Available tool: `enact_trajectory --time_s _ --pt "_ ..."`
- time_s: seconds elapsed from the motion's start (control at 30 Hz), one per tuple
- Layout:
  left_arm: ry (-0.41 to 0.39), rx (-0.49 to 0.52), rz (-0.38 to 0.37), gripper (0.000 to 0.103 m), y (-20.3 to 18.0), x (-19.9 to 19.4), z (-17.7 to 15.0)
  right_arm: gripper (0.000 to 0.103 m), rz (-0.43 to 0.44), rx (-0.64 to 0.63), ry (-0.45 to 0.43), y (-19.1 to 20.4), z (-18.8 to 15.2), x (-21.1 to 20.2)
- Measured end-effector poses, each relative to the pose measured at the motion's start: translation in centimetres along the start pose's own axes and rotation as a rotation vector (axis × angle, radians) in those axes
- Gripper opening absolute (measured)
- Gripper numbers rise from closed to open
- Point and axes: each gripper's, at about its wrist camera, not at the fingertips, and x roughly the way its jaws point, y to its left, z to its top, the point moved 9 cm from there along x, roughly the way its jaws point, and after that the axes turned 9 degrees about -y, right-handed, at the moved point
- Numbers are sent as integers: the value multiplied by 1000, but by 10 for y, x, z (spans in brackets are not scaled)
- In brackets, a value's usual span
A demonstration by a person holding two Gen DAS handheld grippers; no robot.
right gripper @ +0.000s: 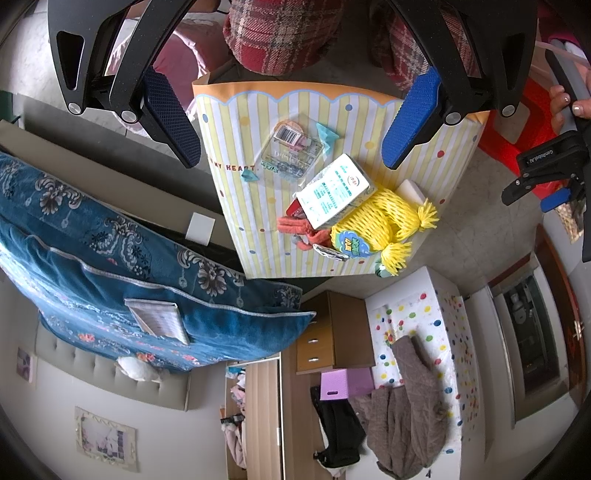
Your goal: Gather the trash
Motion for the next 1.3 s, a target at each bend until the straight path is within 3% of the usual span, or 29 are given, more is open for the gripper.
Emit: enact_trajectory --time_s 0.37,0.47,0.53,0.7,0.77,0.8,0.9,0.97,1.03,1.1,1.3 --pt "7 20 -26 96 -6 20 -11 97 -32 -25 11 -1 -15 22" --pt "16 26 -27 96 -8 28 -12 97 60 16 -14 5 -21 31" --pt "36 31 -32 96 -11 34 -16 97 71 -17 11 9 -31 37" --pt "95 38 -75 96 -24 50 -28 97 -13 -97 61 3 -59 57" --pt "102 59 -92 96 -33 55 -31 96 -13 -82 71 -4 -70 68" --pt "101 67 -97 96 -36 57 -33 94 -6 -73 120 -8 -79 71" --pt "95 77 -113 96 -45 62 -34 90 10 -51 95 -10 -81 87" --pt "92 66 -119 96 -48 67 -33 76 10 -42 73 -10 -79 100" --pt "97 51 -119 96 -51 73 -33 79 11 -22 101 -10 -84 115" --pt "107 42 -113 96 -51 79 -33 89 11 7 124 -10 -88 127" --pt "144 53 -92 96 -52 93 -39 90 -4 14 222 -10 -105 160"
